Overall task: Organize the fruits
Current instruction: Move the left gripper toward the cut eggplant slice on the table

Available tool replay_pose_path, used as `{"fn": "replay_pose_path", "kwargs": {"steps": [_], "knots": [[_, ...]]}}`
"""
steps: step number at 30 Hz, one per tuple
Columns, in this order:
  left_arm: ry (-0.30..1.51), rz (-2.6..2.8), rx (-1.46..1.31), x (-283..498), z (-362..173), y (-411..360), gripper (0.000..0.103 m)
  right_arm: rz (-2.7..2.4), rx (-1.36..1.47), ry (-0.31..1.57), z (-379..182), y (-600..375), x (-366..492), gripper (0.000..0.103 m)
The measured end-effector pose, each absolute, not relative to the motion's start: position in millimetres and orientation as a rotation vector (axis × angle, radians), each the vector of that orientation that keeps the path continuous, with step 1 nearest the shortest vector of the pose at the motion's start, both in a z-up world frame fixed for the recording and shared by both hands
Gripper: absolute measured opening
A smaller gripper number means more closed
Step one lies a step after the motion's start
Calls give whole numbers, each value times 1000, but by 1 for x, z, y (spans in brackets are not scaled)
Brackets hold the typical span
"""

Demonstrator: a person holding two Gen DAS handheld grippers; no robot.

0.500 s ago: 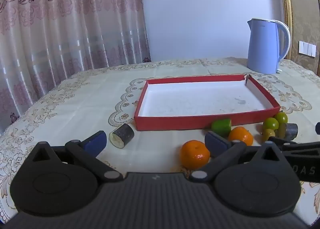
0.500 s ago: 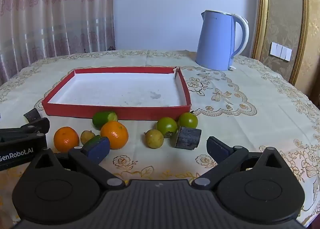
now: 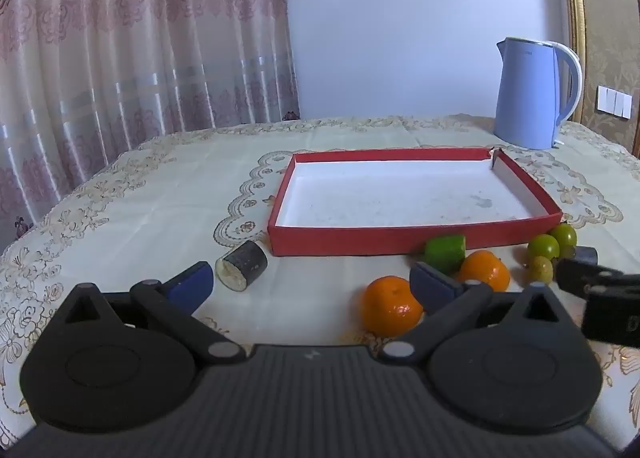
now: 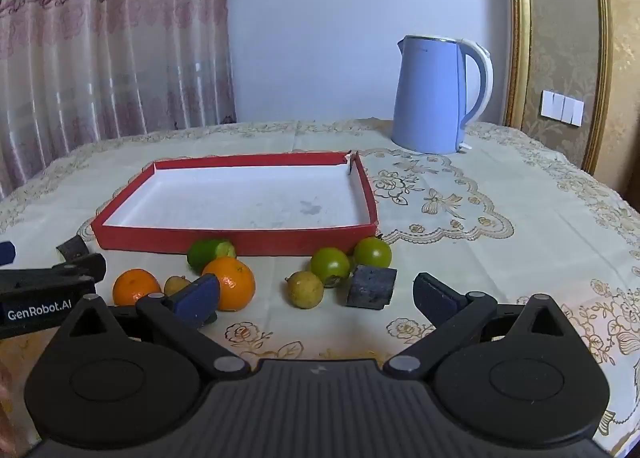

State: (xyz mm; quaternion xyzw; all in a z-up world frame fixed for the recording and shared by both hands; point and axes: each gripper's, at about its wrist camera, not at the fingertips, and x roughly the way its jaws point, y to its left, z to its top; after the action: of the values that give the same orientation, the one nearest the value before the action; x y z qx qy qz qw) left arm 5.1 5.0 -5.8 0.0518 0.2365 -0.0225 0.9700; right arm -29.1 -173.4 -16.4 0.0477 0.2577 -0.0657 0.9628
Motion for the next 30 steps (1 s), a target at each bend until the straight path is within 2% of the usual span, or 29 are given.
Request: {"fn": "replay_pose_path", "kwargs": {"steps": [30], "knots": [[502,-64,88,9,-10,6,103,-148,58,512,-21,-172,-29,103]]}}
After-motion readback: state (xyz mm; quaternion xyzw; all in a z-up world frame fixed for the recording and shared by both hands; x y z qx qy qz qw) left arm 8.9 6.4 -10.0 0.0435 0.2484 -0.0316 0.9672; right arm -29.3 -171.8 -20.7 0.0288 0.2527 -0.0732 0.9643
